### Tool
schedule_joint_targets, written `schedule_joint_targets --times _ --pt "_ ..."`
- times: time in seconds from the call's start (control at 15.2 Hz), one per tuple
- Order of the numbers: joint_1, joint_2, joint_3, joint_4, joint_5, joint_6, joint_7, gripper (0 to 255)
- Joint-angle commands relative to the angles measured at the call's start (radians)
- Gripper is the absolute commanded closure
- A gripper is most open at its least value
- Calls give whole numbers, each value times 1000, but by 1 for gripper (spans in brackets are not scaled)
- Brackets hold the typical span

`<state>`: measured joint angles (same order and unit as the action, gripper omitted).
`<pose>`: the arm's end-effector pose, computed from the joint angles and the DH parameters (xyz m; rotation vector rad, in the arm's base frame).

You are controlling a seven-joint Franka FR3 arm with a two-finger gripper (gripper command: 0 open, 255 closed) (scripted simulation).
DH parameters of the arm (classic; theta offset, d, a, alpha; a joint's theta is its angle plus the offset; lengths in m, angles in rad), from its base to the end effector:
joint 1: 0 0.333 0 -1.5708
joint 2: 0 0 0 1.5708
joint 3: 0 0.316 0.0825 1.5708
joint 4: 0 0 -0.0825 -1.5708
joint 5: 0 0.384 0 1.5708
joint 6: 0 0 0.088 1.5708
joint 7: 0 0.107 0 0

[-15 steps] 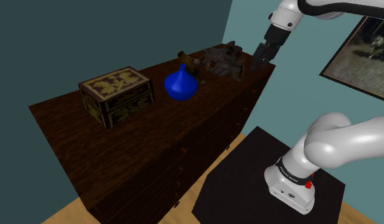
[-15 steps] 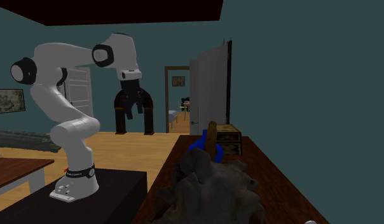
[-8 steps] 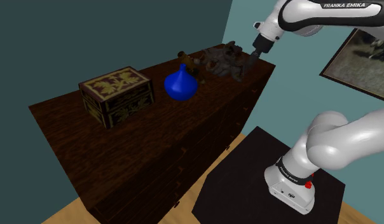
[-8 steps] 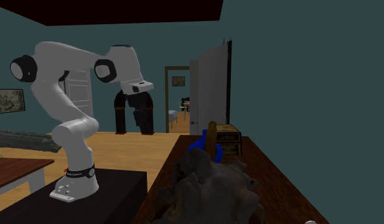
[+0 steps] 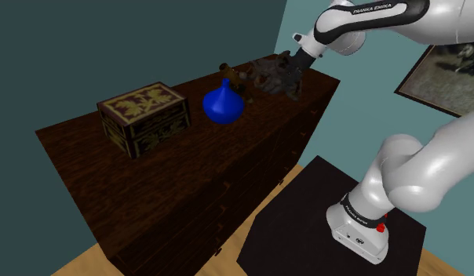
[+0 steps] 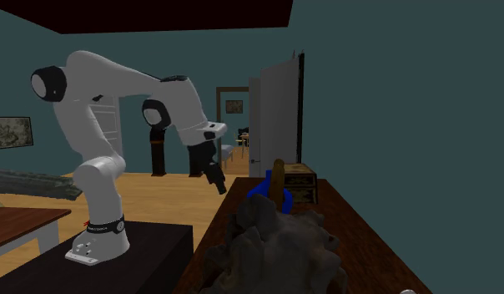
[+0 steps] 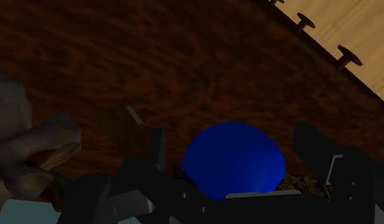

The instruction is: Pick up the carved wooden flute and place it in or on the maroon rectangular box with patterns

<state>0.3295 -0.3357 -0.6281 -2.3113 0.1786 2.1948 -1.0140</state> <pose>0.4548 -0.1477 0.4683 -2.7695 -0.9072 -0.4826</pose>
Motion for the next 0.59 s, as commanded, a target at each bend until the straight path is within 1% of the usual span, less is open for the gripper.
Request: schedule_joint_targets --times 0.0,0.13,0.26,0.4,0.53 --pt "64 81 -61 53 86 23 -162 0" --pt "122 174 -120 113 195 28 -328 0" --pt "160 278 -162 183 320 9 -497 0" --pt "166 385 -177 259 445 -29 -657 0" --pt "143 484 -162 339 552 -76 -796 0"
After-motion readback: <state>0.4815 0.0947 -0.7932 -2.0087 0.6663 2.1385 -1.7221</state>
